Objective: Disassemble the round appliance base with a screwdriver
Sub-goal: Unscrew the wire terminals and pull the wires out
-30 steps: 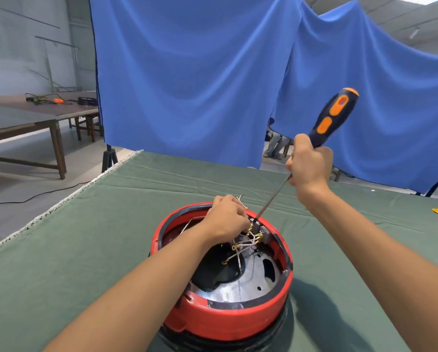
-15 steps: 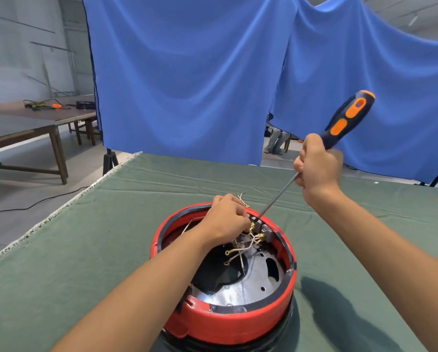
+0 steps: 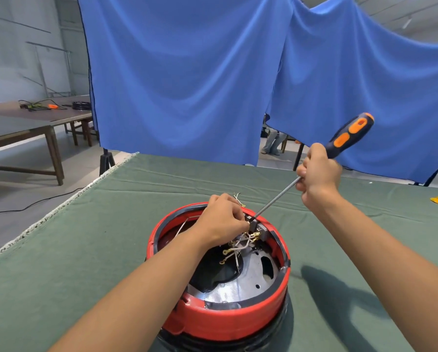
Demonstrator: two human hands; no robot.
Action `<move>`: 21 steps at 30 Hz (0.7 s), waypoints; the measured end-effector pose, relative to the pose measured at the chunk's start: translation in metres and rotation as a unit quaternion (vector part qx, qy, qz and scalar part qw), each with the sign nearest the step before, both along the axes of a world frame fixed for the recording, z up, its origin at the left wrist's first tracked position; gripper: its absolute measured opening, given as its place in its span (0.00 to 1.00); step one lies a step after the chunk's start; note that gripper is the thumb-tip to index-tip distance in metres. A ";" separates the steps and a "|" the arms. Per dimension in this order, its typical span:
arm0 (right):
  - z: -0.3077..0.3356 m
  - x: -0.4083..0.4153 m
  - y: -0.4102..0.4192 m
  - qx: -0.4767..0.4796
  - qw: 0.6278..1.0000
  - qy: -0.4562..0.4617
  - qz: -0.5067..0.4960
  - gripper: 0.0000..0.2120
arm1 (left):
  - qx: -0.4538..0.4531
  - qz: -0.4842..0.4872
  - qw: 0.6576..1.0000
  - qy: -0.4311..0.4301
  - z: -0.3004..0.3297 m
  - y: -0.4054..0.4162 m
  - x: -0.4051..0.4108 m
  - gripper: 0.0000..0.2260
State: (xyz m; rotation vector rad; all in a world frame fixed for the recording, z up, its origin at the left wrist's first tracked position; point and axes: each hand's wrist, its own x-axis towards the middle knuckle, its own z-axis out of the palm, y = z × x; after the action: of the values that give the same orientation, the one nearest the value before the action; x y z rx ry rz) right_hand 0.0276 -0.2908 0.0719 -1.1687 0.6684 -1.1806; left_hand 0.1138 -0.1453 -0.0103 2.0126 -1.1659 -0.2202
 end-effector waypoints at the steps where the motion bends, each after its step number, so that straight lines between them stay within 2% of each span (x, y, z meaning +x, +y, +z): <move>1: -0.005 -0.001 -0.006 0.034 0.999 -0.005 -0.003 0.12 | 0.002 0.001 1.000 -0.002 0.000 0.000 0.000 0.07; 4: -0.022 -0.008 -0.020 0.109 0.994 -0.010 0.002 0.12 | 0.005 -0.002 1.000 0.005 0.000 0.000 0.001 0.08; 6: -0.031 -0.011 -0.021 0.124 0.992 -0.009 0.014 0.13 | 0.007 -0.007 1.000 0.006 -0.001 0.001 0.003 0.08; 11: -0.015 -0.017 -0.017 0.099 0.993 -0.062 0.031 0.15 | 0.000 -0.011 1.000 -0.011 -0.001 0.000 0.004 0.04; 15: 0.001 -0.023 -0.005 0.046 0.994 -0.100 0.016 0.16 | -0.029 -0.002 1.000 -0.003 0.002 0.003 0.003 0.07; 21: -0.006 -0.025 0.026 -0.058 0.993 -0.101 0.028 0.19 | -0.041 0.108 0.980 -0.162 0.007 0.011 0.001 0.06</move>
State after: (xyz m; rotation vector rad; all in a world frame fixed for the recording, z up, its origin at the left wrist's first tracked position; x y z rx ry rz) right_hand 0.0025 -0.2652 0.0661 -1.1389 0.4167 -1.2835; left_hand 0.1147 -0.1343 -0.0034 2.1343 -1.1165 0.2716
